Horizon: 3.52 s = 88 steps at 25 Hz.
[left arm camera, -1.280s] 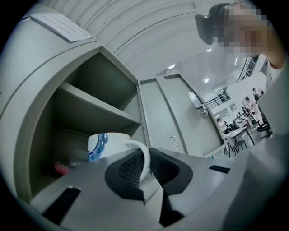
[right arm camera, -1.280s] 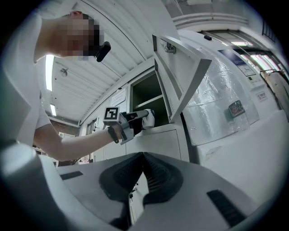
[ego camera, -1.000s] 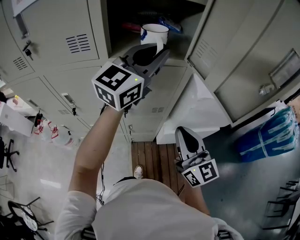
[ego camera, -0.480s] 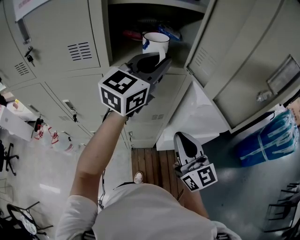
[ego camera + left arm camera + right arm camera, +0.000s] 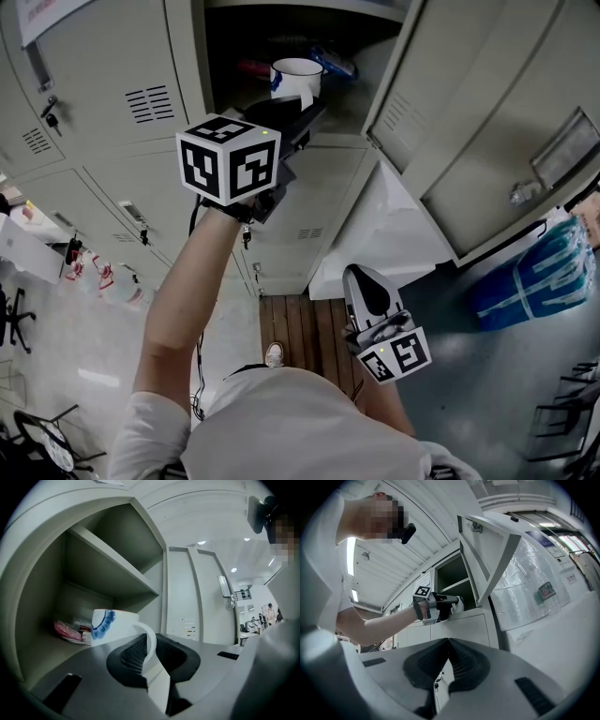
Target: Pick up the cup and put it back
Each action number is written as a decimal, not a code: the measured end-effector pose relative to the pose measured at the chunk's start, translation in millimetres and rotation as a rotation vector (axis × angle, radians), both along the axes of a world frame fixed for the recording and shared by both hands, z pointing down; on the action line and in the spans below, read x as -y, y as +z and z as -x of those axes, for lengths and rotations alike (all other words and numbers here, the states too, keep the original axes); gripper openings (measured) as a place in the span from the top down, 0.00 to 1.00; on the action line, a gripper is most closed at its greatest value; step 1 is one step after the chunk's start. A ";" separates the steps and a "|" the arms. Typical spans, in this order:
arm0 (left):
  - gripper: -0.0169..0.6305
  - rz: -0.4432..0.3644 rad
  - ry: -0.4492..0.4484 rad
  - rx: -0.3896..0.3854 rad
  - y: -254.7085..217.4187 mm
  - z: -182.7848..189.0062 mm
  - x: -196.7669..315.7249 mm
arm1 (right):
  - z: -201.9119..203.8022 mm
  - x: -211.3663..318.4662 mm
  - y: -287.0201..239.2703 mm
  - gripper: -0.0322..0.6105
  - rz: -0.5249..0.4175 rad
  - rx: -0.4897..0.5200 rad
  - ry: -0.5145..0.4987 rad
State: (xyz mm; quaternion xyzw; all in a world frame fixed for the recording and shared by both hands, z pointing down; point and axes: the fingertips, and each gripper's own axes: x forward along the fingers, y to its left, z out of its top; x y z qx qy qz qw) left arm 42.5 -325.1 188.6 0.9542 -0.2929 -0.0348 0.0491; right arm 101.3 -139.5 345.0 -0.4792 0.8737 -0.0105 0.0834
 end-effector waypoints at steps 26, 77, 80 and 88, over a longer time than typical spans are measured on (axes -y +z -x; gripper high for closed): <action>0.86 -0.085 -0.138 0.060 5.8 16.8 1.7 | -2.2 -4.6 -0.7 0.92 0.000 0.006 -0.030; 0.94 -0.246 -0.433 0.119 83.5 137.5 -125.6 | -33.1 -10.0 -7.7 0.92 -0.015 0.006 -0.016; 0.94 -0.251 -0.454 0.123 95.0 146.0 -140.5 | -36.5 -8.2 -10.0 0.92 -0.021 0.003 -0.005; 0.94 -0.265 -0.535 0.123 111.0 169.5 -173.3 | -49.2 -6.6 -9.7 0.92 -0.020 -0.001 0.039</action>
